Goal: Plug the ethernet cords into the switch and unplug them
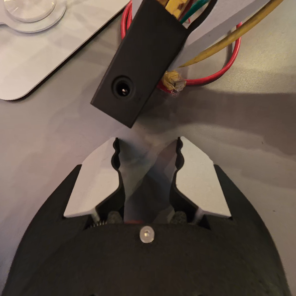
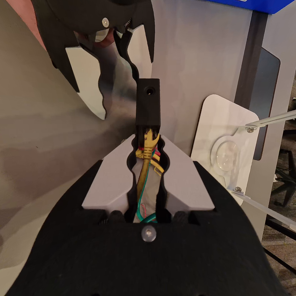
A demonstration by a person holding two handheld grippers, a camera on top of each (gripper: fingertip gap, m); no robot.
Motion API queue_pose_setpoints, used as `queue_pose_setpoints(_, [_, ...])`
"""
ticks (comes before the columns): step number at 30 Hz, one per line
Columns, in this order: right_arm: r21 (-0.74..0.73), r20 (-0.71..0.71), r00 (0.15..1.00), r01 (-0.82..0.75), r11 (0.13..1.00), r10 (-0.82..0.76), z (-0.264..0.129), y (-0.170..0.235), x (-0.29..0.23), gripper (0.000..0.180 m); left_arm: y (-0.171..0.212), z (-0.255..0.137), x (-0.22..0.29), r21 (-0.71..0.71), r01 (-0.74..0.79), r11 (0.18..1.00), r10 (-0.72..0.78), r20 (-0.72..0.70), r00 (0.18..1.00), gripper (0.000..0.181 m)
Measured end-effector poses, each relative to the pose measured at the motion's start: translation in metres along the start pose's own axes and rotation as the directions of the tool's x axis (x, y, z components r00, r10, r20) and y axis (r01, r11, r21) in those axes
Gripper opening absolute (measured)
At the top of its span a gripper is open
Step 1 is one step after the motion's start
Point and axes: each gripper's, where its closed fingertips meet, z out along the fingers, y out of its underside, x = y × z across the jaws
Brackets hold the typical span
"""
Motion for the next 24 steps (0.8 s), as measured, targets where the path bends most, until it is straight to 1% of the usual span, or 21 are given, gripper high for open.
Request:
queue_pose_setpoints(1, [-0.001, 0.0, 1.0, 0.001, 1.0, -0.001, 0.0, 0.0, 0.0, 0.022, 0.0, 0.0, 0.001, -0.003, 0.005, 1.0, -0.005, -0.002, 1.0, 0.072])
queue_pose_setpoints(2, [-0.001, 0.0, 1.0, 0.001, 1.0, -0.001, 0.0, 0.0, 0.0, 0.022, 0.001, 0.0, -0.002, -0.013, 0.019, 1.0, -0.019, 0.018, 1.0, 0.081])
queue_pose_setpoints(4, [0.003, 0.001, 1.0, -0.002, 1.0, 0.002, 0.0, 0.0, 0.0, 0.022, 0.002, -0.003, -0.004, -0.012, 0.013, 1.0, -0.012, 0.032, 0.999, 0.079])
queue_pose_setpoints(6, [0.008, 0.002, 1.0, -0.005, 1.0, 0.005, 0.0, 0.0, 0.0, 0.022, -0.007, -0.015, -0.01, 0.043, -0.016, 0.999, 0.013, 0.081, 0.997, 0.074])
queue_pose_setpoints(7, [0.009, 0.003, 1.0, -0.005, 1.0, 0.005, 0.0, 0.0, 0.0, 0.022, -0.015, -0.023, -0.008, 0.084, -0.047, 0.995, 0.039, 0.095, 0.995, 0.072])
queue_pose_setpoints(9, [0.007, 0.003, 1.0, -0.003, 1.0, 0.003, 0.0, 0.0, 0.0, 0.022, -0.029, -0.039, -0.012, 0.103, -0.154, 0.983, 0.132, 0.195, 0.972, 0.068])
queue_pose_setpoints(11, [0.0, 0.003, 1.0, 0.002, 1.0, -0.002, 0.001, 0.0, 0.0, 0.022, -0.044, -0.051, -0.012, 0.089, -0.267, 0.959, 0.234, 0.278, 0.932, 0.066])
queue_pose_setpoints(13, [-0.003, 0.002, 1.0, 0.008, 1.0, -0.008, 0.001, -0.001, 0.0, 0.022, -0.053, -0.055, -0.012, 0.036, -0.351, 0.936, 0.322, 0.319, 0.891, 0.063])
queue_pose_setpoints(17, [-0.005, 0.0, 1.0, 0.022, 1.0, -0.022, 0.001, -0.004, -0.002, 0.022, -0.061, -0.044, -0.01, -0.072, -0.458, 0.886, 0.455, 0.319, 0.831, 0.056])
queue_pose_setpoints(20, [0.009, 0.003, 1.0, 0.025, 1.0, -0.025, 0.0, -0.006, -0.002, 0.022, -0.068, -0.036, -0.006, -0.058, -0.51, 0.858, 0.503, 0.296, 0.812, 0.046])
queue_pose_setpoints(22, [0.026, 0.008, 1.0, 0.018, 0.999, -0.019, -0.002, -0.006, -0.002, 0.022, -0.069, -0.035, -0.01, -0.089, -0.528, 0.844, 0.529, 0.292, 0.797, 0.04])
queue_pose_setpoints(24, [0.055, 0.012, 1.0, 0.018, 0.998, -0.019, -0.003, -0.008, -0.003, 0.022, -0.068, -0.031, -0.007, -0.085, -0.526, 0.846, 0.529, 0.255, 0.81, 0.035])
